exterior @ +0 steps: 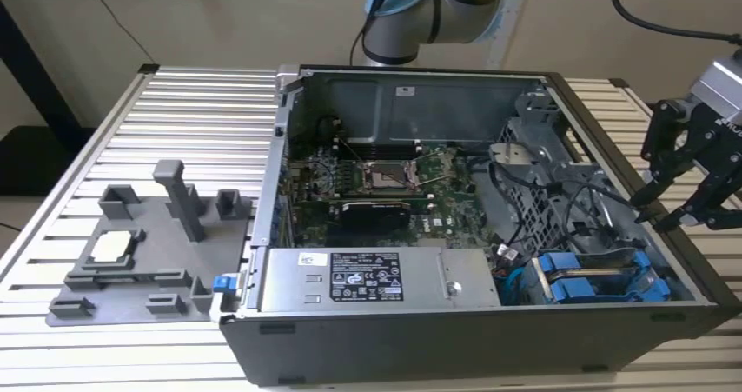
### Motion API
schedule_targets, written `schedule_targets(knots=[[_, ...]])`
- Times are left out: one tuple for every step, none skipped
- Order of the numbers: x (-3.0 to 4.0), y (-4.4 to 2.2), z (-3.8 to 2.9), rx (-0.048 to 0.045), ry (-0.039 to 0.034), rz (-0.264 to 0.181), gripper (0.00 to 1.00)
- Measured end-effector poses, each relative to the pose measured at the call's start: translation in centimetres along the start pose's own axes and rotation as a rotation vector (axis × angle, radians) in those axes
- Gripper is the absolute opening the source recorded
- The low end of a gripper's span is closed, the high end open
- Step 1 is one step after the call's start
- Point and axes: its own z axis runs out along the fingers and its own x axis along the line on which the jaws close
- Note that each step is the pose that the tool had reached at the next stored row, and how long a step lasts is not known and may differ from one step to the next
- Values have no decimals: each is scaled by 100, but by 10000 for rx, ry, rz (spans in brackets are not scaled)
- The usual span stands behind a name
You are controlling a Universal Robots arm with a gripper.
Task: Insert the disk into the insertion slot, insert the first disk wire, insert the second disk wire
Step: 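Insert the first disk wire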
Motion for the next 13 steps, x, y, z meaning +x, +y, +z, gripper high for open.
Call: schedule_targets(knots=[[0,0,0,0,-1,0,37],[0,0,0,0,0,0,31],[0,0,0,0,-1,0,31],[0,0,0,0,-2,-1,25],[0,0,0,0,-2,0,25],[0,0,0,0,-2,0,19],[0,0,0,0,-3,-1,19],[0,0,0,0,-3,-1,19],[0,0,0,0,-3,-1,19],[0,0,0,0,-4,-1,19],[0,0,0,0,-4,-1,19],[0,0,0,1,-4,-1,19],[0,0,0,1,-5,-1,19]])
